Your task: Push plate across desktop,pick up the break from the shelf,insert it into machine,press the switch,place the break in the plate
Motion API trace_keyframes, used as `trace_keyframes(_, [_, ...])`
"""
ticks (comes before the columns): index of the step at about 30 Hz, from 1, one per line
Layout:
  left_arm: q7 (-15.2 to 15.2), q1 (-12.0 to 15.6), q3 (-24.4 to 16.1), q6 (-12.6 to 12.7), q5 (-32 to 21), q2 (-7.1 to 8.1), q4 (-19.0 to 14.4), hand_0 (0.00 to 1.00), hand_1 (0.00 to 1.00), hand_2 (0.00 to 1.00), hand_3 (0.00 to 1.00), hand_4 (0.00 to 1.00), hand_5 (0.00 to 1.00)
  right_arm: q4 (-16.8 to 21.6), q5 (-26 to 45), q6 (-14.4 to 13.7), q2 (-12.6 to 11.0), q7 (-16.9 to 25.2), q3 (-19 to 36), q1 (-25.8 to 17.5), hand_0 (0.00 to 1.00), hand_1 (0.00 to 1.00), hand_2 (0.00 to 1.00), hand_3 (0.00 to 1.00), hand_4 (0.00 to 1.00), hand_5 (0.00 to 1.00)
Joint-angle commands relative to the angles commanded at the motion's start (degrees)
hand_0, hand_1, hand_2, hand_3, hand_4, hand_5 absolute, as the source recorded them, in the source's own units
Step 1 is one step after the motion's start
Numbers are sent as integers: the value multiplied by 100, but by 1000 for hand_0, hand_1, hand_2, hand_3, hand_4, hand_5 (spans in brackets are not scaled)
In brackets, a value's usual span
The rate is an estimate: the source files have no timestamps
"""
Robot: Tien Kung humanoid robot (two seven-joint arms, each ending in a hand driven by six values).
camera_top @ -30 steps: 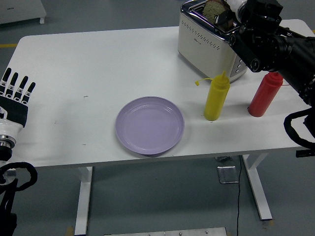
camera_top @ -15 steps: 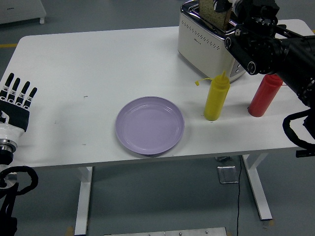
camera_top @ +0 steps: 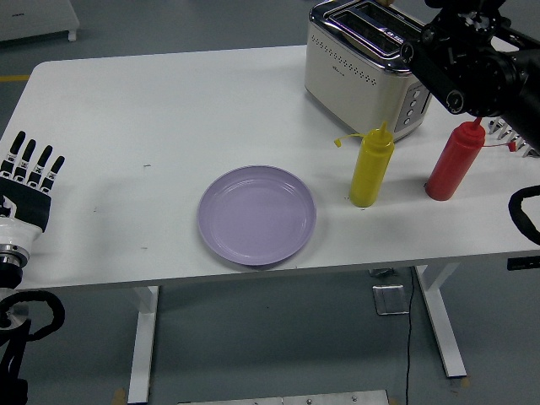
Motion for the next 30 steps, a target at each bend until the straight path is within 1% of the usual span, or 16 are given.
trace_keyframes(3, [0,-4,-7,0,0,-1,-4,856,894,976,832,646,998,298,109,40,-197,-3,48,-40,256,285,388,497,150,43])
trace_keyframes(11, [-3,-17,-55,4,-7,-24,5,854,894,976,831,646,998,1453,941,330,-883,116,242,-263,259,284,386,494,146,41])
trace_keyframes(16, [-5,-22,-76,5,-12,-33,8,855,894,976,833,646,998,2124,1492,483,-1215,299,407,-417,259,283,386,494,145,43])
trace_keyframes(21, [-7,-20,-104,7,-14,-39,6,855,894,976,832,647,998,2654,1989,604,-1494,486,565,-586,251,278,384,493,143,44])
trace_keyframes(25, [-10,-20,-122,6,-21,-43,4,854,894,976,834,646,998,2766,2395,736,-1614,631,678,-679,249,278,382,492,142,46])
trace_keyframes(30, [-9,-33,-122,5,-33,-53,1,854,894,976,834,646,998,2799,2833,893,-1704,735,753,-759,249,277,382,491,145,45])
